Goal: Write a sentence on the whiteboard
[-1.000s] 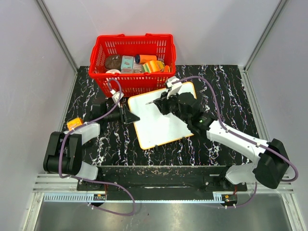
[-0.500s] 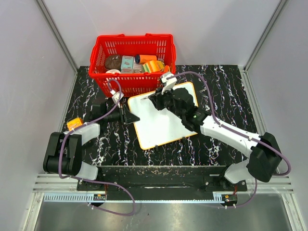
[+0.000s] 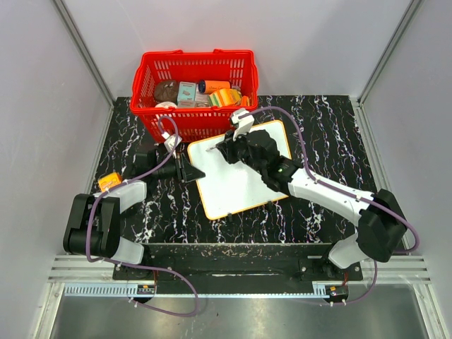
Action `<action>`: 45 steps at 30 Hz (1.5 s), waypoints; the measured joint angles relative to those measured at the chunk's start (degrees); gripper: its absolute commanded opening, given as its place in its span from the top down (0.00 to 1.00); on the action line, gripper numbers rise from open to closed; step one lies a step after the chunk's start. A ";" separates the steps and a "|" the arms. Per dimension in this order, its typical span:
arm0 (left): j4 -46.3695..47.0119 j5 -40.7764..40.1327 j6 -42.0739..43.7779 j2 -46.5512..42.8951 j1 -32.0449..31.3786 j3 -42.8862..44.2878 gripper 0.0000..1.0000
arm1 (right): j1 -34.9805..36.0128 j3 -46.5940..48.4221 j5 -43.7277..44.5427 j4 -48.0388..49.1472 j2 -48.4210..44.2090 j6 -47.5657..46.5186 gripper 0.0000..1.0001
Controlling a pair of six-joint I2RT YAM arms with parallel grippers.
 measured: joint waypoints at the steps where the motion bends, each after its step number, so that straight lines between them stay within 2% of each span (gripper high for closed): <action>1: 0.00 0.00 0.00 0.00 0.00 0.00 1.00 | 0.00 0.00 0.11 -0.04 0.09 0.02 1.00; 28: -0.17 -0.39 -0.04 0.00 0.00 -0.24 1.00 | 0.74 0.31 9.20 -0.90 0.02 0.02 1.00; 45: -0.02 -0.04 -0.02 0.00 0.00 -0.24 1.00 | 0.74 -0.90 8.07 -2.14 -2.51 0.48 1.00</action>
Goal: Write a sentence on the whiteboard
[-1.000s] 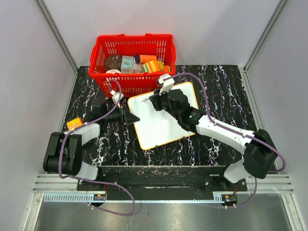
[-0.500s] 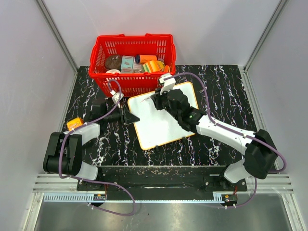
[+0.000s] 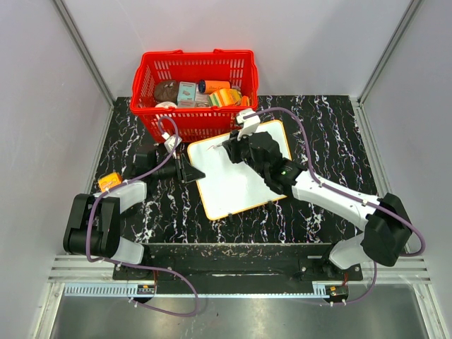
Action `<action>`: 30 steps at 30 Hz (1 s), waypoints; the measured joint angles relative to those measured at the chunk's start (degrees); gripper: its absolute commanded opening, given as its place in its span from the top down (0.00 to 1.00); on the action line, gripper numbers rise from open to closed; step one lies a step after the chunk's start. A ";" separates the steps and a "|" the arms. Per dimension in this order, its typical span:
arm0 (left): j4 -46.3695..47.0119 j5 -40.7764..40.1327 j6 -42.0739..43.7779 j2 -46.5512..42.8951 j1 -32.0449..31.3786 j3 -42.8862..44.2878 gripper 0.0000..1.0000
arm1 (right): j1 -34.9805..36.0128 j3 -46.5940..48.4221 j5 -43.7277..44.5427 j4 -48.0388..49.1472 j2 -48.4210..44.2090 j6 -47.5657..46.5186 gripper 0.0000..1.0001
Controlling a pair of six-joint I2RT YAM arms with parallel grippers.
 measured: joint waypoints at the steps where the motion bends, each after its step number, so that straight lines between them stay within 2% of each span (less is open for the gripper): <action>1: 0.00 0.02 -0.02 0.00 0.00 0.00 1.00 | 0.00 0.00 -0.31 0.02 0.00 0.04 1.00; 30: 0.00 0.04 -0.02 0.02 0.00 -0.02 1.00 | 0.00 0.11 -0.85 0.42 1.16 1.09 1.00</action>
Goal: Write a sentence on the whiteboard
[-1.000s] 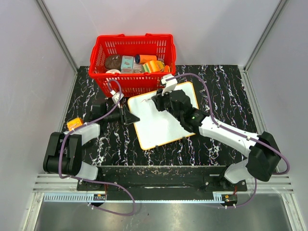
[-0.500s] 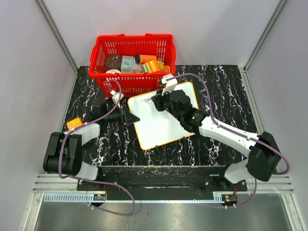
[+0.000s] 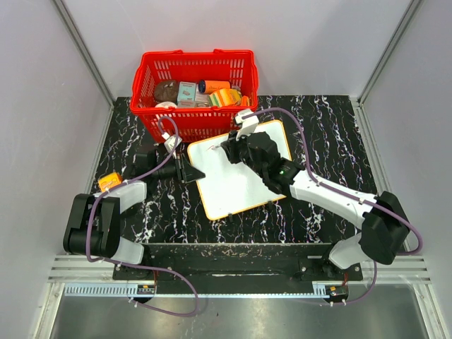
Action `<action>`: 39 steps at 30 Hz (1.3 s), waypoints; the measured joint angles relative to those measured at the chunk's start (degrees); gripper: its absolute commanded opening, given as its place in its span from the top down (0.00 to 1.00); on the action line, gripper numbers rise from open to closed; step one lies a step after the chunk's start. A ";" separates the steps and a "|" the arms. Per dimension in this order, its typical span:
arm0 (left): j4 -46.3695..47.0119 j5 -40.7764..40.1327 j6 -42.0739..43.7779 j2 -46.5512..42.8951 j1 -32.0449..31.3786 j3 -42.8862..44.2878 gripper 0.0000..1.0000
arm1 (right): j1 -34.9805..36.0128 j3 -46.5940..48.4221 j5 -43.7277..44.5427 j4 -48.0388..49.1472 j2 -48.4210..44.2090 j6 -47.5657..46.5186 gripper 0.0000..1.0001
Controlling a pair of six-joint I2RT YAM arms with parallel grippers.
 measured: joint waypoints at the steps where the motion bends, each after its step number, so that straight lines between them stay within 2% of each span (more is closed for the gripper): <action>1: 0.02 0.02 0.02 0.00 0.00 0.00 1.00 | 0.00 0.00 0.00 0.20 0.00 0.00 1.00; 27: 0.15 0.00 0.00 0.00 0.00 -0.09 1.00 | 0.00 -0.09 -0.02 1.88 0.79 0.83 1.00; 39: -0.04 -0.11 0.00 0.00 0.00 -0.11 1.00 | 0.00 -3.80 -1.14 1.81 -1.42 2.60 1.00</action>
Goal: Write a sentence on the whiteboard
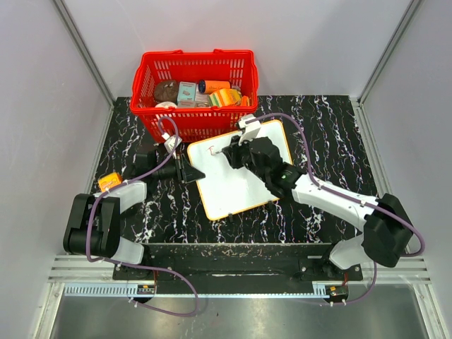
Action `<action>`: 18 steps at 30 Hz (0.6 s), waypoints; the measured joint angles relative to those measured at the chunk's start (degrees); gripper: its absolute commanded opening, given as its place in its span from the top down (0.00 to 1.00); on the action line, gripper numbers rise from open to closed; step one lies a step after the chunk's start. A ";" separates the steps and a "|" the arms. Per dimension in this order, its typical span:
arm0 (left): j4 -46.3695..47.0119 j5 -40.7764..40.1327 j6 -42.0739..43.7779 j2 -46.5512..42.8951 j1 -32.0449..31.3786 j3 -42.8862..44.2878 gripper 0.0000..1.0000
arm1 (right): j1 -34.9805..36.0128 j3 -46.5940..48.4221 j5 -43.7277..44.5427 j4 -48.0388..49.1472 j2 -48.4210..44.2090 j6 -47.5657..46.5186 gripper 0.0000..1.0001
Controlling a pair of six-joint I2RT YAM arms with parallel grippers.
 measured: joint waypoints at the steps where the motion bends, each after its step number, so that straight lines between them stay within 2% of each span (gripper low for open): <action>1: 0.00 0.00 0.00 0.00 0.00 0.00 1.00 | 0.00 -0.31 -0.26 -0.07 -0.20 0.13 1.00; 18: 0.13 0.17 0.00 0.00 0.00 0.00 1.00 | 0.00 -2.25 -0.79 -2.21 -3.80 0.94 1.00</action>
